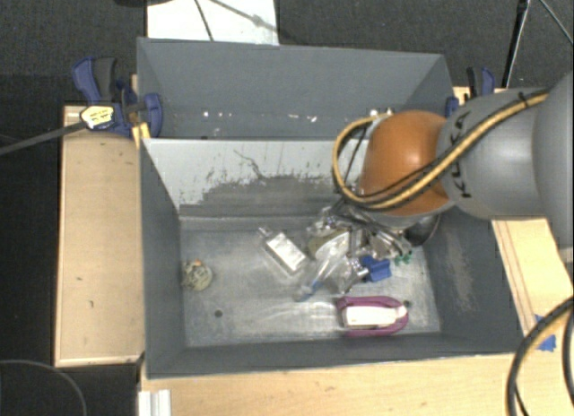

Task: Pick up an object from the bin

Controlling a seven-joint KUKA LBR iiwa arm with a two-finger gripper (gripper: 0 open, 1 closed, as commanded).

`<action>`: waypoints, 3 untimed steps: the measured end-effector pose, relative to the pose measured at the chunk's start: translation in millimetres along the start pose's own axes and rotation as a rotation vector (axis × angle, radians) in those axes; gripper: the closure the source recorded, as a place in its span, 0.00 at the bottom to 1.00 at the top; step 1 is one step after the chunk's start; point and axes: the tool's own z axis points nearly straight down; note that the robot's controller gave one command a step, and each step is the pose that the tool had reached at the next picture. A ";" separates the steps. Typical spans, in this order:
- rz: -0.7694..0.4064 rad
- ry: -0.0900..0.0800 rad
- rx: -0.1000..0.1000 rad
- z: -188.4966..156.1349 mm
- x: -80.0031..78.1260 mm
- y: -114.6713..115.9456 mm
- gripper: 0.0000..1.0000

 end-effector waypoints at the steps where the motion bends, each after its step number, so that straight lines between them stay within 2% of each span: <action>1: -0.079 0.006 0.002 -28.3 -2.6 -40.7 0.00; 2: -0.226 0.012 -0.004 -26.6 -5.2 -10.6 0.00; 3: -0.223 0.003 -0.003 0.6 -1.5 -20.7 0.00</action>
Offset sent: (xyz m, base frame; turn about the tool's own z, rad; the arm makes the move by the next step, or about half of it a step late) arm 0.0132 -0.0356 0.0262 -0.0832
